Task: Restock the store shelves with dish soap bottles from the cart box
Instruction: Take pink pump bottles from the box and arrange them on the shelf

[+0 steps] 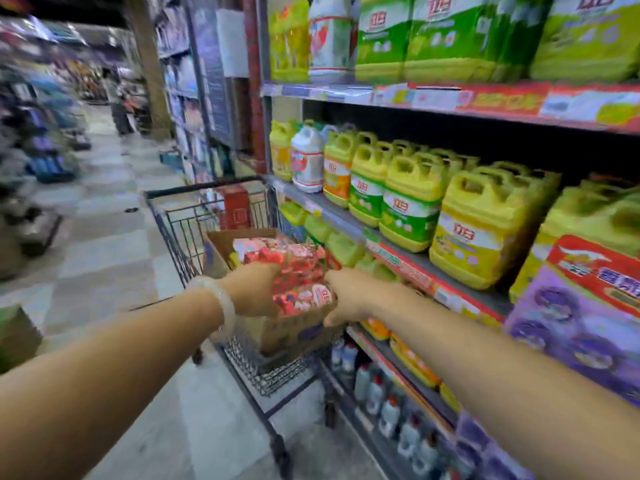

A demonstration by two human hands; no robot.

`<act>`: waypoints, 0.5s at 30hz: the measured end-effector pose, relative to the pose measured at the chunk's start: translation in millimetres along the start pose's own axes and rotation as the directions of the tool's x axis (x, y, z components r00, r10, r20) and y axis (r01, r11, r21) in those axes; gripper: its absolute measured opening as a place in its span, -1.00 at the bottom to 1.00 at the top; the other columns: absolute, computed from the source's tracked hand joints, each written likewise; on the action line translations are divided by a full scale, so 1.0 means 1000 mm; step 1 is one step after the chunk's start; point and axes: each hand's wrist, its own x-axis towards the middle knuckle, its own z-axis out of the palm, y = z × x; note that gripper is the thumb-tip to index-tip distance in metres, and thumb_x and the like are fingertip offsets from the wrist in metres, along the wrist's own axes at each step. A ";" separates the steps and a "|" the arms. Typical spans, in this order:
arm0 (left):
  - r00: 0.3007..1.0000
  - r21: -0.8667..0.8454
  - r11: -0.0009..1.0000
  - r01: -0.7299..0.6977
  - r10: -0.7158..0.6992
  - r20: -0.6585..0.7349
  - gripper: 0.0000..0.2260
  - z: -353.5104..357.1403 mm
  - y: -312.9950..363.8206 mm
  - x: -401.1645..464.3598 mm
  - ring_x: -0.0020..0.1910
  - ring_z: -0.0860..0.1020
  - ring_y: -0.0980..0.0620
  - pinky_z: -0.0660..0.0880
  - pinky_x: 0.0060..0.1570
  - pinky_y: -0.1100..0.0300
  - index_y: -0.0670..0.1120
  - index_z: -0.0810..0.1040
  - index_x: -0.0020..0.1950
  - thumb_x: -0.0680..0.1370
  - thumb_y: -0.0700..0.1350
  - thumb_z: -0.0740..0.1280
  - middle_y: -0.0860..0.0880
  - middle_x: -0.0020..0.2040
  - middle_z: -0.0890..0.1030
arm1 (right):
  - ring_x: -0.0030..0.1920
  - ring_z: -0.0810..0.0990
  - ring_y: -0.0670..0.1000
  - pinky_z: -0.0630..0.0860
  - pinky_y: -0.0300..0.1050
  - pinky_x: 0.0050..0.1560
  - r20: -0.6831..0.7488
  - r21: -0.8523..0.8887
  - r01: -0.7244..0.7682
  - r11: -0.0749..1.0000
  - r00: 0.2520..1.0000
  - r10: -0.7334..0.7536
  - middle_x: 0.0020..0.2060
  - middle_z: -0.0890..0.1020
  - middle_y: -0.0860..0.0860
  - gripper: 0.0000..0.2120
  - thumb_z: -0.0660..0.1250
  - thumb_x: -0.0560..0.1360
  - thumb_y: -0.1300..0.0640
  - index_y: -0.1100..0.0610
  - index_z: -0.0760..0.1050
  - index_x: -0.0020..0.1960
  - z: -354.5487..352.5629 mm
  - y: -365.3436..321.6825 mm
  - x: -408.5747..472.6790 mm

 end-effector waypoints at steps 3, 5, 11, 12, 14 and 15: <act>0.997 -0.016 0.998 0.053 -0.052 0.049 -0.44 0.012 -0.039 0.045 0.24 0.49 -0.09 0.41 0.16 0.17 -0.11 0.34 0.40 0.44 -0.04 0.43 -0.10 0.27 0.51 | 0.22 0.49 0.18 0.48 -0.03 0.17 0.016 0.041 -0.005 0.999 1.000 0.004 0.25 0.50 0.16 -0.36 0.46 0.35 -0.07 0.18 0.35 0.31 0.018 0.007 0.070; 0.993 -0.048 0.995 0.093 -0.089 0.080 -0.47 0.014 -0.060 0.077 0.23 0.49 -0.07 0.42 0.15 0.17 -0.11 0.37 0.36 0.45 -0.02 0.43 -0.08 0.26 0.52 | 0.20 0.51 0.17 0.49 -0.06 0.13 0.040 0.082 -0.025 0.996 0.999 0.022 0.23 0.52 0.15 -0.39 0.44 0.37 -0.06 0.17 0.36 0.30 0.024 0.012 0.117; 0.988 -0.130 0.987 0.093 -0.075 0.133 -0.45 0.020 -0.112 0.178 0.19 0.53 -0.05 0.49 0.20 0.11 -0.04 0.41 0.35 0.40 0.01 0.45 -0.03 0.23 0.56 | 0.23 0.49 0.13 0.47 0.03 0.21 0.164 0.208 -0.128 0.970 0.982 0.094 0.28 0.48 0.10 -0.34 0.45 0.40 -0.06 0.18 0.30 0.37 0.036 0.021 0.232; 0.988 -0.146 0.986 0.075 -0.054 0.142 -0.46 0.019 -0.117 0.193 0.22 0.51 -0.05 0.46 0.22 0.15 -0.03 0.40 0.37 0.43 0.01 0.44 -0.04 0.26 0.54 | 0.18 0.51 0.11 0.49 0.02 0.19 0.178 0.223 -0.144 0.964 0.978 0.105 0.24 0.50 0.09 -0.37 0.45 0.39 -0.07 0.17 0.33 0.33 0.038 0.021 0.248; 0.985 -0.141 0.989 0.051 -0.027 0.171 -0.51 0.015 -0.128 0.222 0.29 0.46 -0.05 0.37 0.22 0.21 -0.07 0.37 0.39 0.50 -0.01 0.37 -0.05 0.31 0.49 | 0.13 0.53 0.09 0.50 -0.02 0.14 0.207 0.253 -0.176 0.951 0.970 0.125 0.19 0.53 0.06 -0.44 0.45 0.39 -0.07 0.16 0.37 0.27 0.044 0.023 0.278; 0.983 -0.145 0.988 0.056 -0.030 0.179 -0.54 0.015 -0.134 0.237 0.29 0.45 -0.05 0.36 0.19 0.23 -0.09 0.38 0.38 0.52 -0.01 0.35 -0.06 0.30 0.49 | 0.14 0.54 0.09 0.50 -0.06 0.11 0.221 0.278 -0.199 0.940 0.965 0.139 0.20 0.54 0.07 -0.46 0.44 0.41 -0.04 0.16 0.37 0.28 0.047 0.024 0.292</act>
